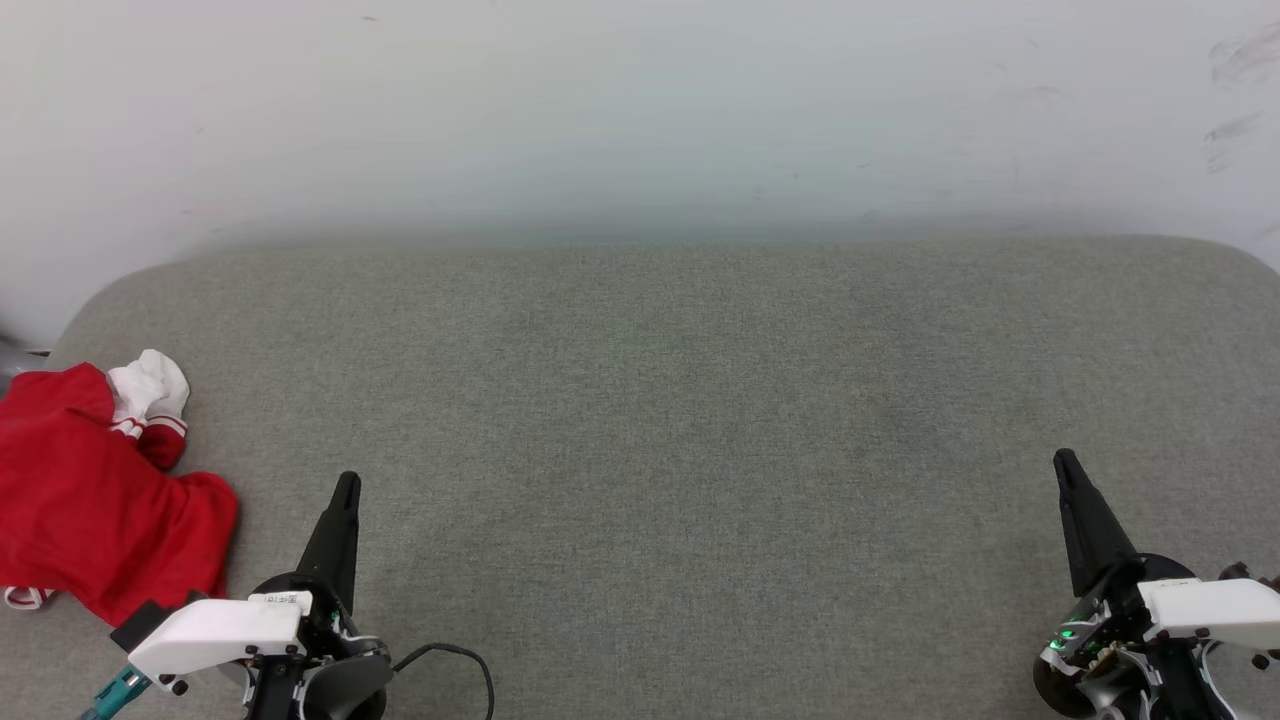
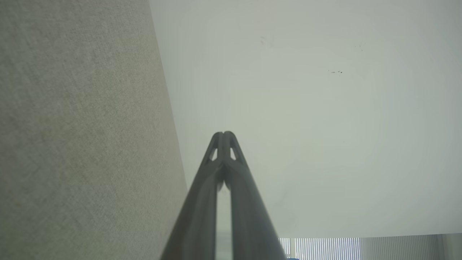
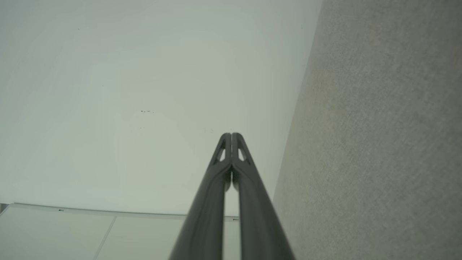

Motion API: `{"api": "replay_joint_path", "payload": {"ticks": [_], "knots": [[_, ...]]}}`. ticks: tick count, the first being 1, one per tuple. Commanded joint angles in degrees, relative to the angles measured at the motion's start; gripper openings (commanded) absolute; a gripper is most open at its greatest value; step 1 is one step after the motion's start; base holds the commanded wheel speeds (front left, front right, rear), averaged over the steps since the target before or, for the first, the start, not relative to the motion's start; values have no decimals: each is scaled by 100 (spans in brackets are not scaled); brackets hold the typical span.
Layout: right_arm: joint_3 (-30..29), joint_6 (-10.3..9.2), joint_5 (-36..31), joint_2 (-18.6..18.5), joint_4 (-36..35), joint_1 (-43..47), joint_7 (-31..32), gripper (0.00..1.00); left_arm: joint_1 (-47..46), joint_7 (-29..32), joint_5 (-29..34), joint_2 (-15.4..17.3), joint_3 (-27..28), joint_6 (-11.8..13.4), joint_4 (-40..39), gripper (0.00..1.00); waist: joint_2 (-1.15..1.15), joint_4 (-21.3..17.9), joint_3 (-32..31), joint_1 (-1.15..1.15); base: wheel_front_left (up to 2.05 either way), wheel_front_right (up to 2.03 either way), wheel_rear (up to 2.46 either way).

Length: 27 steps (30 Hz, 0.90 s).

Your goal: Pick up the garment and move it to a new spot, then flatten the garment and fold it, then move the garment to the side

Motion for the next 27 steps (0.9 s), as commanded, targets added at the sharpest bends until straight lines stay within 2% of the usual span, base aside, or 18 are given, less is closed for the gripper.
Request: {"api": "replay_joint_path", "payload": {"ticks": [1, 27], "knots": [[2, 0, -26, 11, 5, -75, -4, 0, -46, 10, 2, -6, 9, -22, -10, 0, 0, 0, 0, 0, 0, 0, 0], [2, 0, -26, 11, 5, -75, -5, 0, -46, 10, 2, -6, 9, -22, -10, 0, 0, 0, 0, 0, 0, 0, 0]]}}
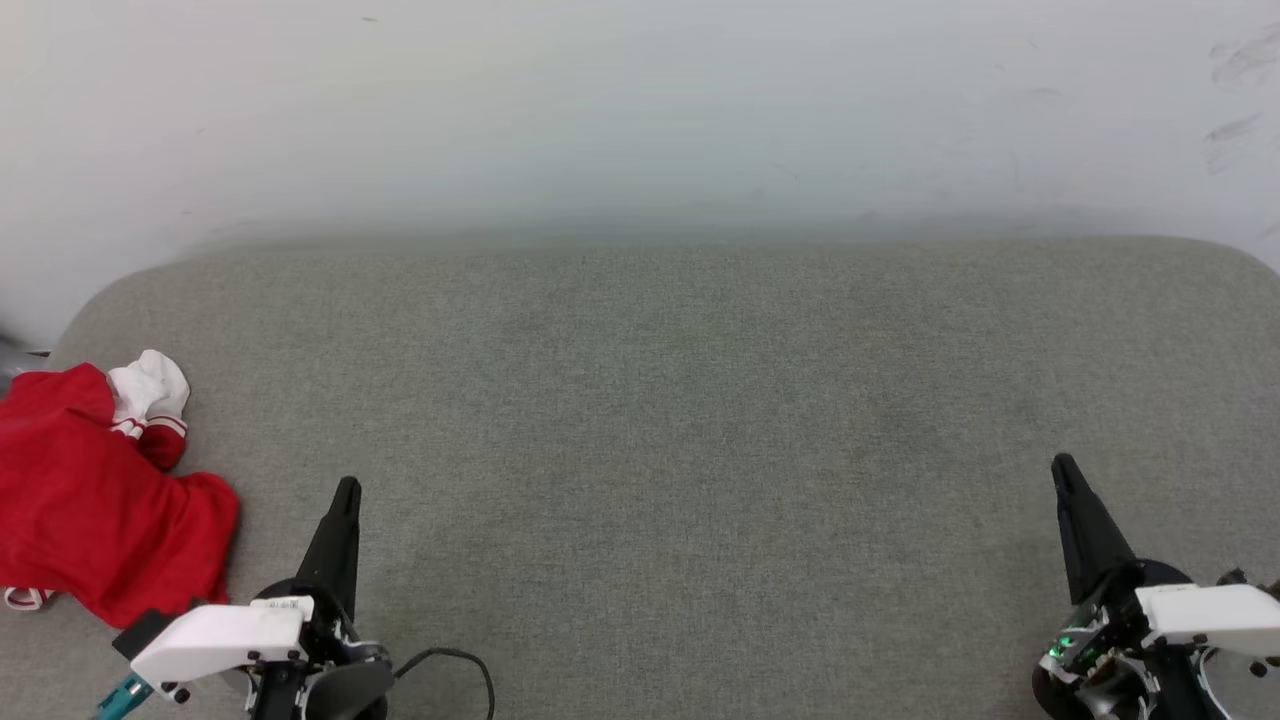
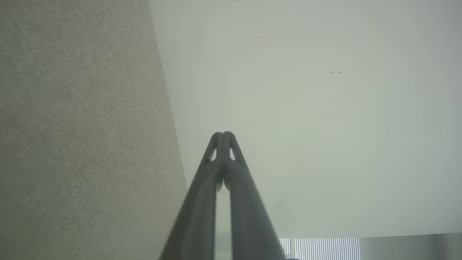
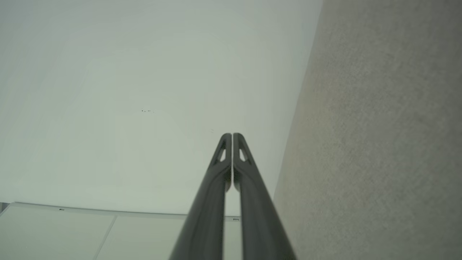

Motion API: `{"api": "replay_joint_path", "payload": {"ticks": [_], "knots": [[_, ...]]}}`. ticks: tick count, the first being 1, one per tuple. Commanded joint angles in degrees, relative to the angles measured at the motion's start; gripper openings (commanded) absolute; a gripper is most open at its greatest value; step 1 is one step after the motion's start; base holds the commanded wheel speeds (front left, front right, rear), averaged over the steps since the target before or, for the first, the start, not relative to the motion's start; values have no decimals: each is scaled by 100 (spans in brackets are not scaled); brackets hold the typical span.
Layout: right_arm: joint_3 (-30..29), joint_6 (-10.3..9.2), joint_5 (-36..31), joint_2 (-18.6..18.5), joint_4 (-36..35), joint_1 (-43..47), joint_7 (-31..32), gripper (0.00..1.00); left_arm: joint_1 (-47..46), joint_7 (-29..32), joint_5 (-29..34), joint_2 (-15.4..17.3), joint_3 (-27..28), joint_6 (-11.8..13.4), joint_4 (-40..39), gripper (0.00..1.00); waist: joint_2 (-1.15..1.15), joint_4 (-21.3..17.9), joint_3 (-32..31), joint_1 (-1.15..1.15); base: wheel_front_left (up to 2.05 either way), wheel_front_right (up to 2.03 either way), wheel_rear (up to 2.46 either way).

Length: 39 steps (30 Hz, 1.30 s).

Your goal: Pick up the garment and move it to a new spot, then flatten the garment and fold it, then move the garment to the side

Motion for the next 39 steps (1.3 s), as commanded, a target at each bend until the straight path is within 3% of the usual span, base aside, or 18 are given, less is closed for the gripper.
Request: {"api": "replay_joint_path", "payload": {"ticks": [1, 23, 32, 39], "knots": [[0, 1, 1, 1, 5, 8, -2, 100, 5, -2, -1, 0, -9, 1, 6, 100, 0, 0, 0, 0, 0, 0, 0], [279, 0, -81, -7, -480, 274, -471, 100, 63, -396, -116, -7, -540, -1, -347, 100, 0, 24, 8, 0, 0, 0, 0], [474, 0, -801, -153, -584, 287, -761, 100, 50, -648, 97, 0, -707, -2, -609, 100, 0, 35, 12, 0, 0, 0, 0], [364, 0, -1969, -121, -729, 294, -922, 100, 21, -919, 857, 145, -904, -4, -720, 100, 0, 48, 14, 0, 0, 0, 0]]}}
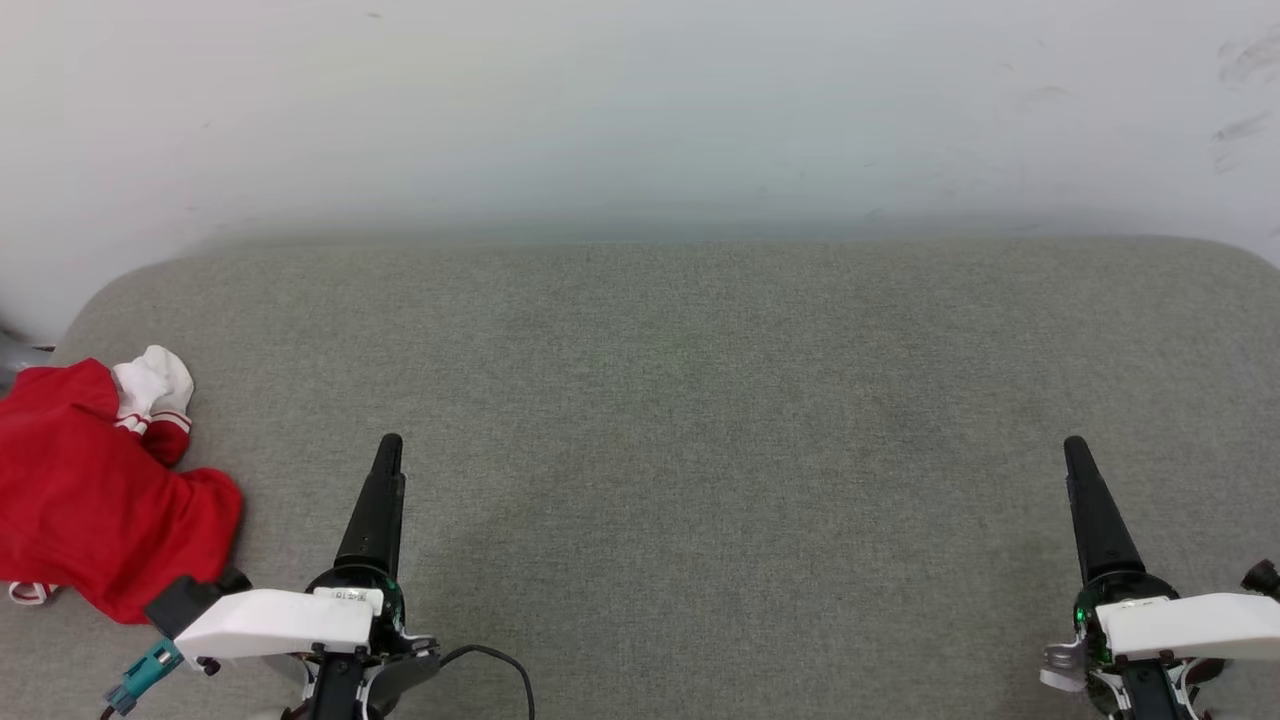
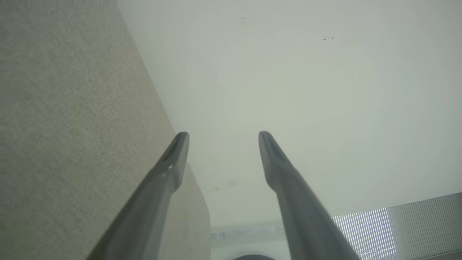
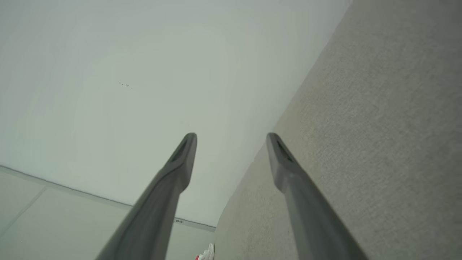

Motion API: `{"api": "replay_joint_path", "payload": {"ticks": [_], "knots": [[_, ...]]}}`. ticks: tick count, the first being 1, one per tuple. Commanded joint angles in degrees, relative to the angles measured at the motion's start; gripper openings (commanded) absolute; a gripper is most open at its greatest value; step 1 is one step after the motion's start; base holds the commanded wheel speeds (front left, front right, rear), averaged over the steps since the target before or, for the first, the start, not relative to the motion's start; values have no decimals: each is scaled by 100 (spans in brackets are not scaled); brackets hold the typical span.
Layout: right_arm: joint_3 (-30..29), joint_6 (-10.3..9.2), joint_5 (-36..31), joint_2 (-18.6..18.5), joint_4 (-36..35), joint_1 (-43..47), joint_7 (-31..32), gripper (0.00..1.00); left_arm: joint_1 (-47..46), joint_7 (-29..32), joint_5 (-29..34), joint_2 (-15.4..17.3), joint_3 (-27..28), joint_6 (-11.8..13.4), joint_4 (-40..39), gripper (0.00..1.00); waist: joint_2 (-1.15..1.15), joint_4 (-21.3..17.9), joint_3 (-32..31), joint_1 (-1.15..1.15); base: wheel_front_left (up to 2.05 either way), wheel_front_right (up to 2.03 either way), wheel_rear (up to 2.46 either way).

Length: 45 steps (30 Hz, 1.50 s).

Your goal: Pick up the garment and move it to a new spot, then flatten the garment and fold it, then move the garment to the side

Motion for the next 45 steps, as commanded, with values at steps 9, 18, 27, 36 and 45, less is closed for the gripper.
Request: {"api": "replay_joint_path", "payload": {"ticks": [9, 18, 27, 36, 45], "knots": [[-141, 2, -1931, 83, -251, 5, -228, 100, -133, -218, 1738, -77, 264, -14, -91, 100, 0, 10, -1, 0, 0, 0, 0], [-144, 2, -3347, 107, -238, 64, -394, 100, -136, -380, 3240, -96, 202, -16, -71, 100, 0, 18, -6, 0, 0, 0, 0], [-214, 2, -4477, 111, -291, 77, -428, 100, -99, -515, 4499, -97, 170, -13, -54, 100, 0, 20, -13, 0, 0, 0, 0], [-283, 2, -5357, 112, -407, 94, -331, 100, -76, -660, 5738, -52, 27, 119, -100, 100, 0, 38, -19, 0, 0, 0, 0], [-313, 2, -6068, 112, -540, 142, -228, 100, -71, -785, 6502, 74, -158, 307, -133, 100, 0, 52, -26, 0, 0, 0, 0]]}}
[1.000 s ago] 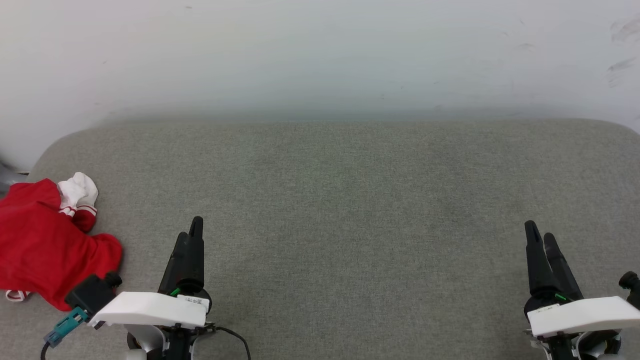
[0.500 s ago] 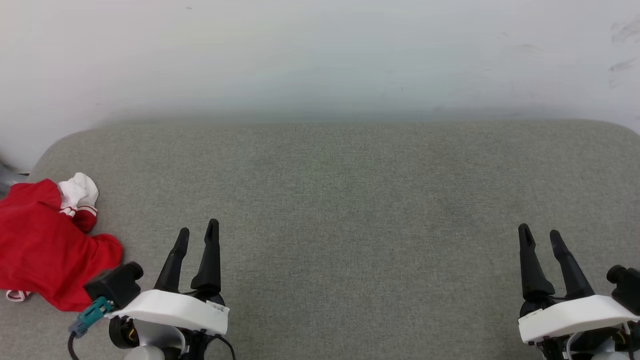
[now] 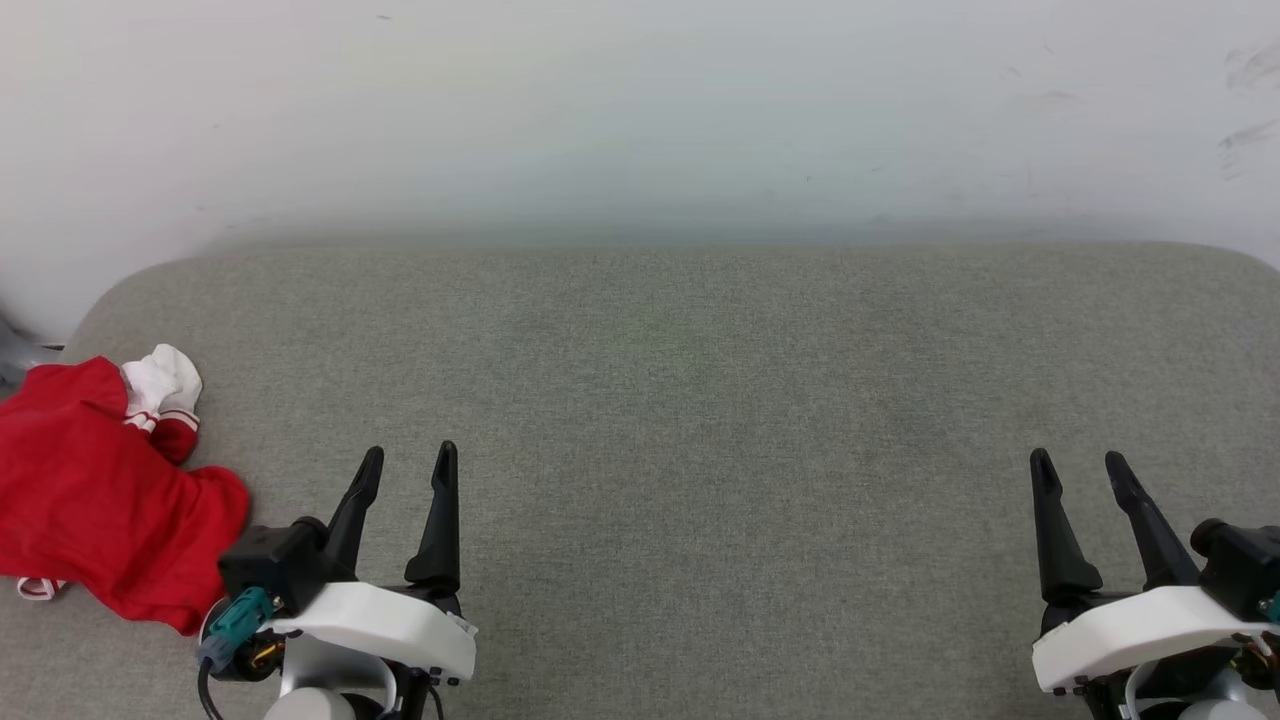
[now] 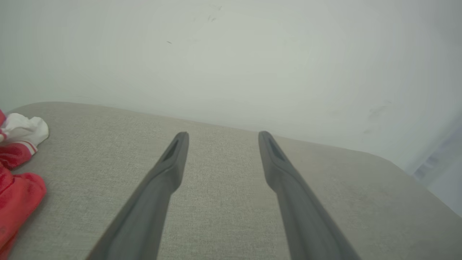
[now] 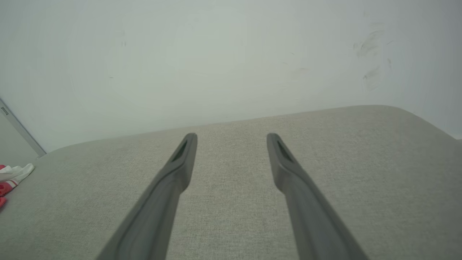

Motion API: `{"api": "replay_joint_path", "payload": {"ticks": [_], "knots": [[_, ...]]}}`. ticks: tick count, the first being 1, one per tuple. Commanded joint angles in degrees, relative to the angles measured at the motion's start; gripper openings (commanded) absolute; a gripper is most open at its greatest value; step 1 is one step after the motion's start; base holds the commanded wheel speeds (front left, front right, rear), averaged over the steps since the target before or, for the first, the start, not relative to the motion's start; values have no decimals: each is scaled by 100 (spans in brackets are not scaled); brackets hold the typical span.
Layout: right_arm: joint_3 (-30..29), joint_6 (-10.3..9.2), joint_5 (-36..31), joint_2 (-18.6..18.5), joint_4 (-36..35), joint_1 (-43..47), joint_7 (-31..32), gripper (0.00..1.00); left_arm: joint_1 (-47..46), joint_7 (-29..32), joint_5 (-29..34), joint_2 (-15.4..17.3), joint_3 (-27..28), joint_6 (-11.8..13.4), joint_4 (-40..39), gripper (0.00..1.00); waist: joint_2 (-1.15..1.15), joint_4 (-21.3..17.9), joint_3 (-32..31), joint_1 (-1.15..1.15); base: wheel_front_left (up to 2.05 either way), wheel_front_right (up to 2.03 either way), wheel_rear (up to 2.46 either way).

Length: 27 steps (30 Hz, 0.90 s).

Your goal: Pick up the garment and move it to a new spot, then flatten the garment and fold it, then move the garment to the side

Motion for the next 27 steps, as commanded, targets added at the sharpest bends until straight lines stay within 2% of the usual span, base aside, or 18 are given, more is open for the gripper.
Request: {"api": "replay_joint_path", "payload": {"ticks": [1, 9, 18, 27], "knots": [[-9, 0, -166, -1, -93, 19, 10, 100, -62, -48, 142, 50, -37, 45, -60, 100, 0, 1, 0, 0, 0, 0, 0], [-36, 0, -700, -1, -247, 71, 119, 100, -77, -157, 568, 163, -193, 168, -3, 100, 0, 12, -4, 0, 0, 0, 0], [-70, 0, -1197, -1, -437, 135, 248, 100, -107, -264, 911, 216, -313, 191, 116, 100, 0, 42, -8, 0, 0, 0, 0], [-125, -1, -1404, 0, -548, 171, 243, 100, -105, -368, 1085, 171, -327, 49, 155, 100, 0, 70, -5, 0, 0, 0, 0]]}}
